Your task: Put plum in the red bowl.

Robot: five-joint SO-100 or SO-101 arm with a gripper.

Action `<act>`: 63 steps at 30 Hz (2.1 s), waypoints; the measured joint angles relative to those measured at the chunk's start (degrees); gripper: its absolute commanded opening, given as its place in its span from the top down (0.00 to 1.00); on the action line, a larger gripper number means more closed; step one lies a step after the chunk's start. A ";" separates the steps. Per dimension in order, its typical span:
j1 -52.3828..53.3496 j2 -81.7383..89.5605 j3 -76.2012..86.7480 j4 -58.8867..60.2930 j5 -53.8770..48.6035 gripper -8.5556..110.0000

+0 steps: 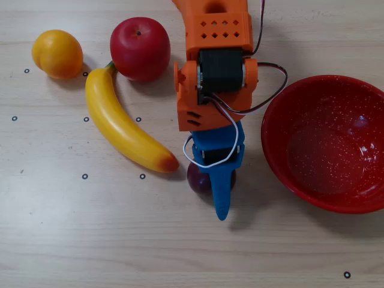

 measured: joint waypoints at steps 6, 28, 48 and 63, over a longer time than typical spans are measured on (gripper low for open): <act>0.00 0.00 0.00 -0.09 0.00 0.59; 0.00 0.00 0.00 -0.53 -0.26 0.71; 0.00 0.09 -0.53 1.58 -0.35 0.93; -0.09 14.33 -3.16 5.80 -3.69 0.93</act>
